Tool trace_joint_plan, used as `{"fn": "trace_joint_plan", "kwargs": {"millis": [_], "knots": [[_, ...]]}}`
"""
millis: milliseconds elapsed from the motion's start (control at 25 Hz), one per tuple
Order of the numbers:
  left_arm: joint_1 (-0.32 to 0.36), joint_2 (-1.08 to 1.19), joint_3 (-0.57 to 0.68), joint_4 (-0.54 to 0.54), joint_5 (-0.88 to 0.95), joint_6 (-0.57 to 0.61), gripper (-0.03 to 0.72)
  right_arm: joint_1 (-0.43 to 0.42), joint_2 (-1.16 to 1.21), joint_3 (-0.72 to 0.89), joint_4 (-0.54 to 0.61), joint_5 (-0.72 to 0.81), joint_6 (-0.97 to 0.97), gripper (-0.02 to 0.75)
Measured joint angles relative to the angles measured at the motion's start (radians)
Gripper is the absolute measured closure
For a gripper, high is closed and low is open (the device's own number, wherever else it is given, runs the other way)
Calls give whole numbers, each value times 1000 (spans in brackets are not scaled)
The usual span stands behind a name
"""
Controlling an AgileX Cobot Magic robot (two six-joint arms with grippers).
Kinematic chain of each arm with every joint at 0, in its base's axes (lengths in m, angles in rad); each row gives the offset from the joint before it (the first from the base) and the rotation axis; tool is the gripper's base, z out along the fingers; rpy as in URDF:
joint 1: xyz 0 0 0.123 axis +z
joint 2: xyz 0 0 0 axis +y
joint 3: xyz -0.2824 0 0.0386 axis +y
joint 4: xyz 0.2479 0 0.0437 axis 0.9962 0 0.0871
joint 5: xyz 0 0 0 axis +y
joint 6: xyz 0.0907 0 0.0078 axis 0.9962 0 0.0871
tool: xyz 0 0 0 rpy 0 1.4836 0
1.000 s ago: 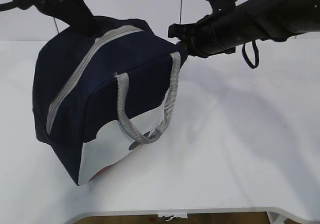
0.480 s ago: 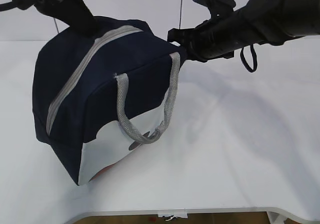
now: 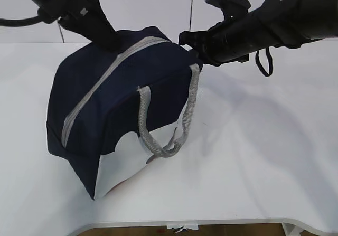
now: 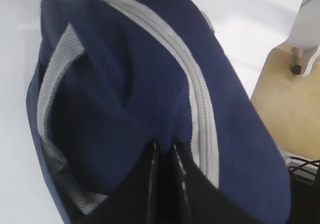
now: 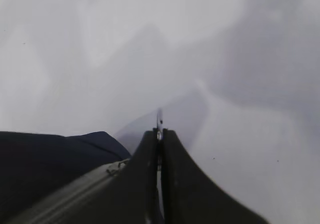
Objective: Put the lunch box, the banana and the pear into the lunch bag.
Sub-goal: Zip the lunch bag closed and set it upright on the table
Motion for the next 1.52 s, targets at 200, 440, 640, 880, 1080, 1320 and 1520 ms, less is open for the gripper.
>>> {"fn": "trace_joint_plan", "kwargs": {"millis": [200, 440, 640, 880, 1080, 1320, 1520], "knots": [[0, 36, 0, -18, -2, 3, 676, 0, 0, 0, -4, 0, 0, 736], [0, 65, -2, -20, -2, 5, 676, 0, 2, 0, -29, 0, 0, 664], [0, 65, -2, -20, -2, 5, 676, -1, 2, 0, -31, -2, -2, 478], [0, 65, -2, -20, -2, 5, 676, -1, -12, 0, -36, -2, -4, 367], [0, 65, -2, -20, -2, 3, 669, -1, -55, -7, -129, 34, -26, 359], [0, 65, -2, -8, -4, -1, 578, -1, -80, -81, -293, 211, -24, 358], [0, 65, -2, 15, -26, -19, 397, -1, -93, -166, -474, 415, 73, 358]]}}
